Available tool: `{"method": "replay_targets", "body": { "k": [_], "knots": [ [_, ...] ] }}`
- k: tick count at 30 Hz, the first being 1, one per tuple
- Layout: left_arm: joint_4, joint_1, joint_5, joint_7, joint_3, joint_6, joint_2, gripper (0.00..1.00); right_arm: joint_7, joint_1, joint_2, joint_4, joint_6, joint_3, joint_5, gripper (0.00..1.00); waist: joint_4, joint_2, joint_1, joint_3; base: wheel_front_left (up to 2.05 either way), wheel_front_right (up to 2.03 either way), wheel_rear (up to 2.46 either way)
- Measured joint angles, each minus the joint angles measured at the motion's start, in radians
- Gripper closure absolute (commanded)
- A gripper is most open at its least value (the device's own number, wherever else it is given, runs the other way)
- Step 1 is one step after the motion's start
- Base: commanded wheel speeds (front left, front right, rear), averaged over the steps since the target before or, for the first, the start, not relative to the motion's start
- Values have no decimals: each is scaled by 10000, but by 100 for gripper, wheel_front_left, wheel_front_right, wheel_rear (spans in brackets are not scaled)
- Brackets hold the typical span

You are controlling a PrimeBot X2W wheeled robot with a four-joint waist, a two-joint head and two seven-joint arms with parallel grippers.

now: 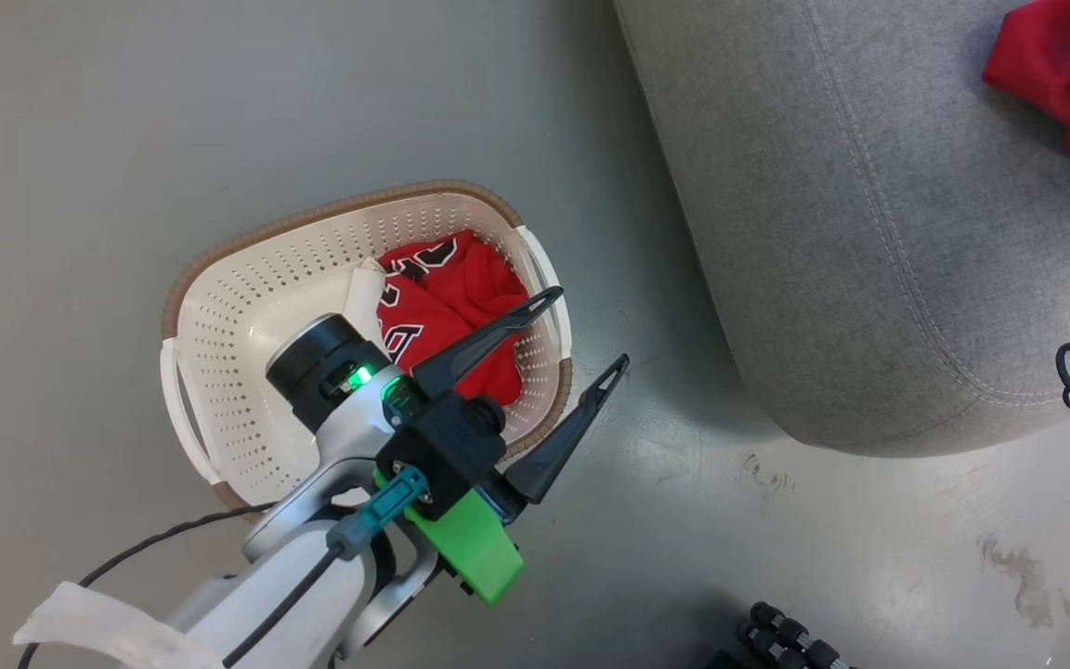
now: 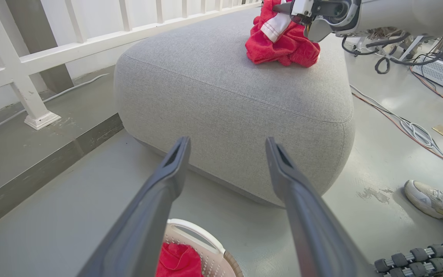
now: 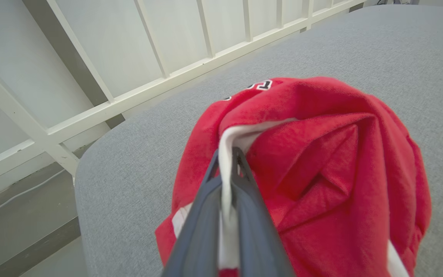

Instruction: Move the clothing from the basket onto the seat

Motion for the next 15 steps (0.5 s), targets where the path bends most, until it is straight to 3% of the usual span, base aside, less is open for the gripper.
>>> {"method": "replay_targets", "body": {
  "k": [1,2,15],
  "knots": [
    [25,-2,-6,-2,-10,0,2,0,0,-2,25,40,13,0,0,6,-15,0,0,-5,0,0,0],
    [48,-4,-15,-33,-23,0,6,0,0,-9,33,90,23,0,0,0,-30,0,0,-13,0,0,0],
    [711,-7,-299,-654,-109,-6,-35,0,-13,93,71,550,545,460,-485,0,-38,0,-1,-692,0,0,0]
  ]
}}
